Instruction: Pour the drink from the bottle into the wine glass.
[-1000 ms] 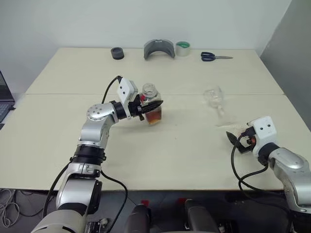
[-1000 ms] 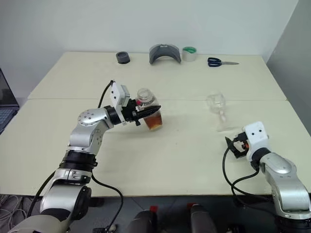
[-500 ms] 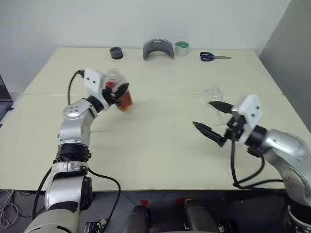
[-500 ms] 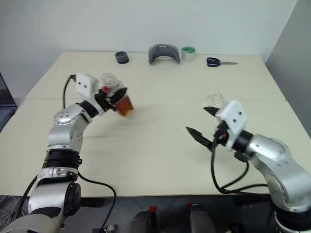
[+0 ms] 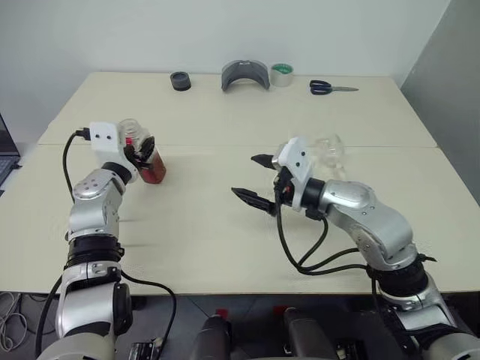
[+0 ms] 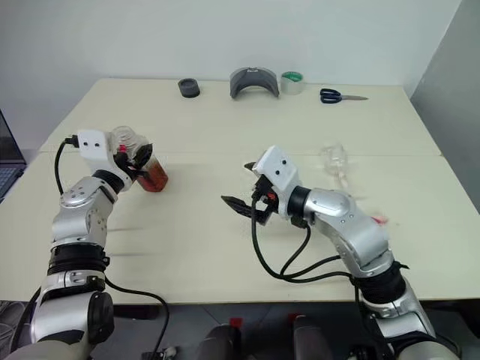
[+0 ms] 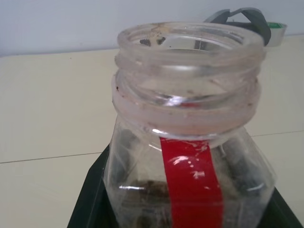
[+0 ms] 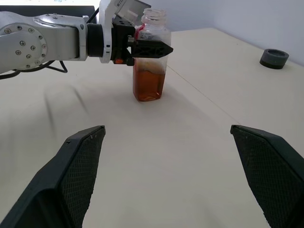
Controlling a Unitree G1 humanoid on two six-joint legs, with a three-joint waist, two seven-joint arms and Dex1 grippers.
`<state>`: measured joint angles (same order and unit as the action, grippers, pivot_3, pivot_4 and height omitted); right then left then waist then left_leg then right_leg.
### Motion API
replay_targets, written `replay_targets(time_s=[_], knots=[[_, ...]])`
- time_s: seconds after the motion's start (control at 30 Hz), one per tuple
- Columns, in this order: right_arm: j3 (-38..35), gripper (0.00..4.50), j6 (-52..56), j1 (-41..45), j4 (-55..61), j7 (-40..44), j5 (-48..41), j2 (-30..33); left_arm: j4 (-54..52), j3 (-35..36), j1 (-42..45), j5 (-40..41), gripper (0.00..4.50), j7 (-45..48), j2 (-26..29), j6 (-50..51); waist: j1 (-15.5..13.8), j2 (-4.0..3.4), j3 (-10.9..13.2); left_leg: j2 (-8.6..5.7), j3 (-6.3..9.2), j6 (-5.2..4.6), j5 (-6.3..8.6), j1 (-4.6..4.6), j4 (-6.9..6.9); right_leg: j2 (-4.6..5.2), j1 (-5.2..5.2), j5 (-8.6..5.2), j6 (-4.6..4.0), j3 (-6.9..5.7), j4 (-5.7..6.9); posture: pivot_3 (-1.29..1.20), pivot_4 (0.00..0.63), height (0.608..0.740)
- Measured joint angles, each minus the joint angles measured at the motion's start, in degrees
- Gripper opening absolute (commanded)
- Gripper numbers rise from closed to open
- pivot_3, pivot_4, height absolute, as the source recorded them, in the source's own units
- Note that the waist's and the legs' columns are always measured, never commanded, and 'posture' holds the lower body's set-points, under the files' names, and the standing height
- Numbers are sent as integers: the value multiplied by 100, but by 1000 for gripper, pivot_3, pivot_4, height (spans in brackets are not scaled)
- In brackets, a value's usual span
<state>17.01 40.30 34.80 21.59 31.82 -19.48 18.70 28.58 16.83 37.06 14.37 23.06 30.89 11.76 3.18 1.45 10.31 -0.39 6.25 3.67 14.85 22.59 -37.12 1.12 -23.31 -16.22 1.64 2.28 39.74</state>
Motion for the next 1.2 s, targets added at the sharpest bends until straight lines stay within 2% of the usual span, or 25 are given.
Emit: replay_targets(time_s=[0.23,0.3,0.53,1.2], knots=[[16,4500,-78,44,-170,31,167,-209,-155,11,-166,55,1688,25,-1,-47,-2,1,-1,1,-1,0,0,-4,1,0,0,0,0,1,4,0,150,740],[17,4500,-79,50,-174,44,206,-255,-193,10,-234,60,2400,36,-1,-117,-2,1,-1,1,-1,0,0,-5,2,0,0,0,0,1,5,0,150,740],[37,4500,-79,55,-174,70,254,-331,-197,-15,-498,72,4471,159,-44,-112,1,0,-2,1,-1,-1,1,-7,3,0,0,0,0,1,7,0,150,740],[118,4500,-103,54,-169,164,376,-256,-94,-23,-922,-63,4471,3,-98,-872,2,0,-2,3,-3,-2,1,-9,5,1,0,0,0,4,6,0,150,740]])
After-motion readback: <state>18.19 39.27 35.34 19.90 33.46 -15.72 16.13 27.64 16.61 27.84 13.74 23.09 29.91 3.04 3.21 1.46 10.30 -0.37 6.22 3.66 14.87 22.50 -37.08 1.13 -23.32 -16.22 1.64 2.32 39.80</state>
